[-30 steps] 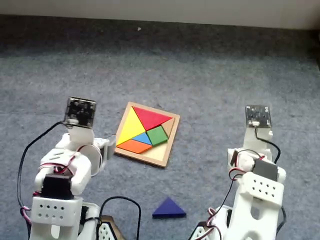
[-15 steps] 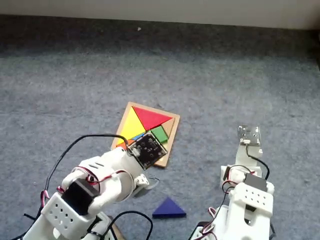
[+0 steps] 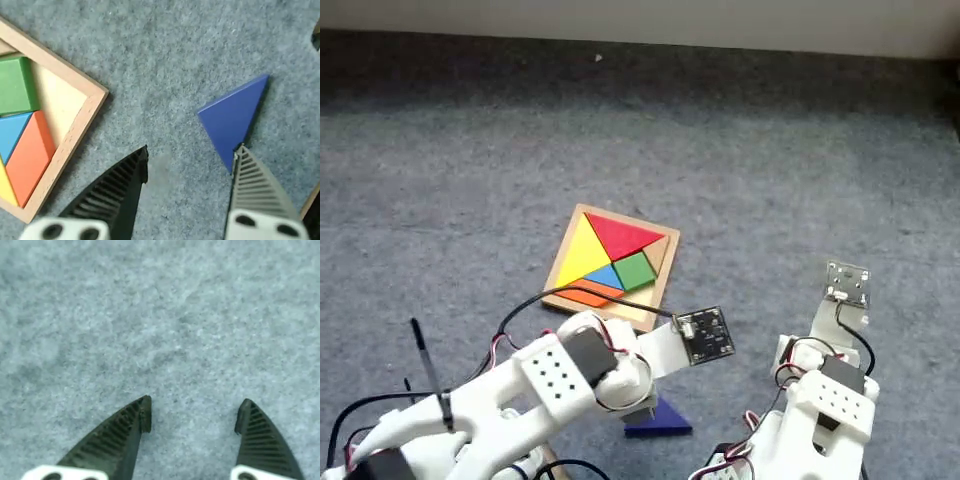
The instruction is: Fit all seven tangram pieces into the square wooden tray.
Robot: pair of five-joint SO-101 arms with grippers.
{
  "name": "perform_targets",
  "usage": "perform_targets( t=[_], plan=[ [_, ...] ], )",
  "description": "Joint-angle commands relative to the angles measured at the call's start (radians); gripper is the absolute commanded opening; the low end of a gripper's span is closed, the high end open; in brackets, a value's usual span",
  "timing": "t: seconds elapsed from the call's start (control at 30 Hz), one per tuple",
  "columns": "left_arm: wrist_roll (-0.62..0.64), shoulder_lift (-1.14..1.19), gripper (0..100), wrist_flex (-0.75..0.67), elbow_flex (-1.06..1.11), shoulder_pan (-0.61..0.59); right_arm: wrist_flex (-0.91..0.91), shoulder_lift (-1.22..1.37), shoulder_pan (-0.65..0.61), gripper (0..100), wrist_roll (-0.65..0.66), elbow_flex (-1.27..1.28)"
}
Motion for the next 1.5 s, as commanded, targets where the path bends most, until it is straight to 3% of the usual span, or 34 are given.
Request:
perform_targets(
  t=[0.0, 0.23, 0.47, 0.63, 0.83, 1.2, 1.47],
  plan=[
    [-0.011, 0.096, 28, -0.066, -0.065, 0.070, -0.038, -0.015, 0.035, 26.5, -0.009, -0.022],
    [-0.005, 0.188, 28, -0.114, -0.065, 0.150, -0.051, -0.015, 0.031, 26.5, -0.009, -0.021],
    [0.000, 0.297, 27, -0.195, -0.076, 0.150, -0.051, -0.015, 0.031, 26.5, -0.006, -0.021],
    [0.069, 0.400, 27, -0.192, -0.159, 0.150, -0.051, -0.015, 0.030, 26.5, -0.005, -0.021],
    [0.069, 0.479, 27, -0.141, -0.231, 0.151, -0.051, -0.015, 0.030, 26.5, -0.003, -0.021],
    [0.072, 0.487, 13, -0.126, -0.231, 0.148, -0.067, -0.015, 0.030, 26.5, -0.002, -0.021],
    [0.072, 0.418, 10, -0.017, -0.257, 0.136, -0.085, -0.015, 0.030, 26.5, -0.002, -0.019]
  ],
)
